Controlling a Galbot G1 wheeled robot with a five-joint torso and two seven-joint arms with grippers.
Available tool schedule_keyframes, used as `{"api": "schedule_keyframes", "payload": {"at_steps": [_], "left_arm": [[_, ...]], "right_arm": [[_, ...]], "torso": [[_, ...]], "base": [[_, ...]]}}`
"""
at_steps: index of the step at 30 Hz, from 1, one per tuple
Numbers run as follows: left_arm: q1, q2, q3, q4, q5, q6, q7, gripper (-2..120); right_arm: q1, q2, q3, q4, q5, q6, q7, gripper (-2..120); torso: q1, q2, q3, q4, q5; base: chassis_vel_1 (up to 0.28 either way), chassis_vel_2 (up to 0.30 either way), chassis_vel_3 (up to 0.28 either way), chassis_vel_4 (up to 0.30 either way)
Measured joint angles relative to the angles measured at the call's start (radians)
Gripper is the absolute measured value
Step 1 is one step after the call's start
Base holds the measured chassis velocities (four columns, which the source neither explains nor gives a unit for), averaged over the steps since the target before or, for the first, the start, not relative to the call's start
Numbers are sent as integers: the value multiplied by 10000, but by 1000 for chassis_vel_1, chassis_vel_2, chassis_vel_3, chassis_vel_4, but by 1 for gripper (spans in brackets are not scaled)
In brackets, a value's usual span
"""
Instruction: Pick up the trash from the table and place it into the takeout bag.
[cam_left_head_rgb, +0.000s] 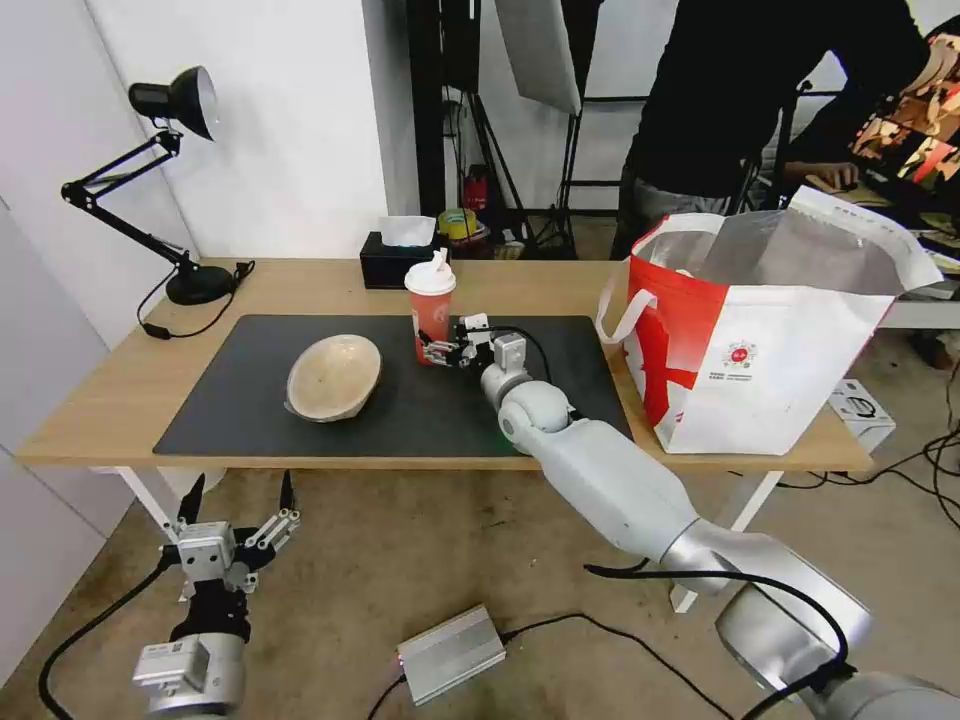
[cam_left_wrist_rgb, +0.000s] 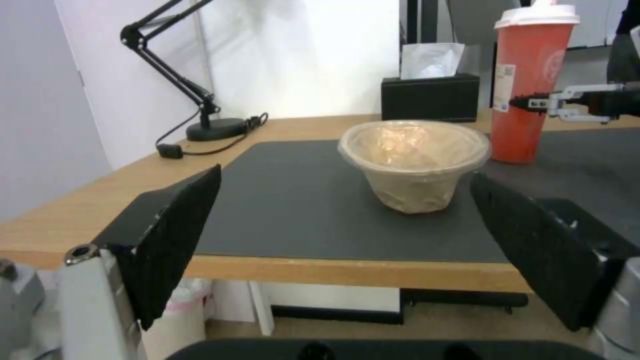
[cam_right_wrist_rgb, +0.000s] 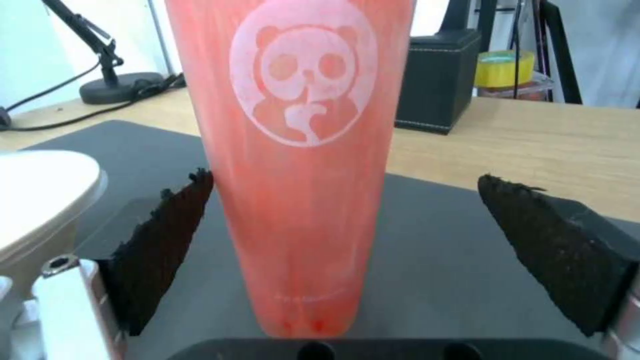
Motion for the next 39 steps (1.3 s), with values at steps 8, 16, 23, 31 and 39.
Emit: {"api": "schedule_keyframes", "payload": {"at_steps": [8, 16, 23, 31, 39], "left_arm": [[-9, -1, 1, 20, -2, -3, -3, 100], [-42, 1, 14, 61, -2, -6, -2, 100], [-40, 1, 46, 73, -3, -20, -2, 100], [-7, 1, 68, 75, -3, -51, 0, 100], [10, 0, 134, 64, 9, -89, 0, 100]], "right_arm": [[227, 422, 153, -844, -171, 246, -264, 100], [328, 781, 326, -1533, -350, 472, -503, 100], [456, 1127, 479, -2204, -483, 691, -754, 99], [711, 1570, 801, -3036, -697, 936, -1173, 98], [820, 1635, 925, -3331, -752, 984, -1353, 82]], "torso": [[0, 0, 0, 1, 0], [0, 0, 0, 0, 0], [0, 0, 0, 0, 0], [0, -1, -1, 1, 0], [0, 0, -1, 1, 1]], "base": [[0, 0, 0, 0], [0, 0, 0, 0], [0, 0, 0, 0], [0, 0, 0, 0], [0, 0, 0, 0]]}}
